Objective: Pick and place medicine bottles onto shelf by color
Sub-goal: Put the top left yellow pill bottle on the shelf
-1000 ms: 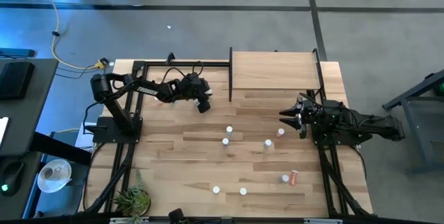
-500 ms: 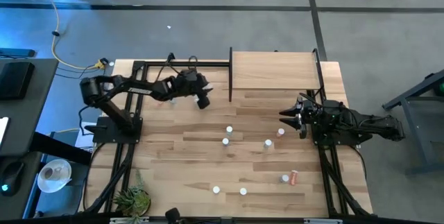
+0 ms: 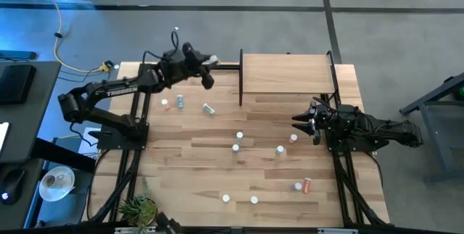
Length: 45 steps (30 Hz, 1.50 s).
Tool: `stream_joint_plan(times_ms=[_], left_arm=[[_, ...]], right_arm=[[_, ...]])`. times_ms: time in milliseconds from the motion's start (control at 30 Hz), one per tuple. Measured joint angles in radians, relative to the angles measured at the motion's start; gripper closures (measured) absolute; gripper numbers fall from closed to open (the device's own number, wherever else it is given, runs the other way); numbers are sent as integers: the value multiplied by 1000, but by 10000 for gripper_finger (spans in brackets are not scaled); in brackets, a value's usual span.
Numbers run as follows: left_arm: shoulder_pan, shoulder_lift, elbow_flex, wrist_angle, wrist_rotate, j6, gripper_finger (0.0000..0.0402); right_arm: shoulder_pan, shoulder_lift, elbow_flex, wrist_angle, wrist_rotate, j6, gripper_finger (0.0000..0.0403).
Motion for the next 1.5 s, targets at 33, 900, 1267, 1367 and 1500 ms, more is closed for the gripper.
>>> stream_joint_plan(times_ms=[33,900,1267,1367,1500], left_arm=[[0,0,33,-25,0,10,289],[-1,423,711,-493,76,-8,289],[-17,577,801,-497,99,-35,289],[-25,606,812,-495,99,-37,289],[-26,631,812,-501,95,-40,289]], right_arm=[[0,0,0,0,0,0,256],[0,0,0,0,0,0,256],[0,0,0,0,0,0,256],[0,0,0,0,0,0,256],[0,0,0,0,0,0,256]])
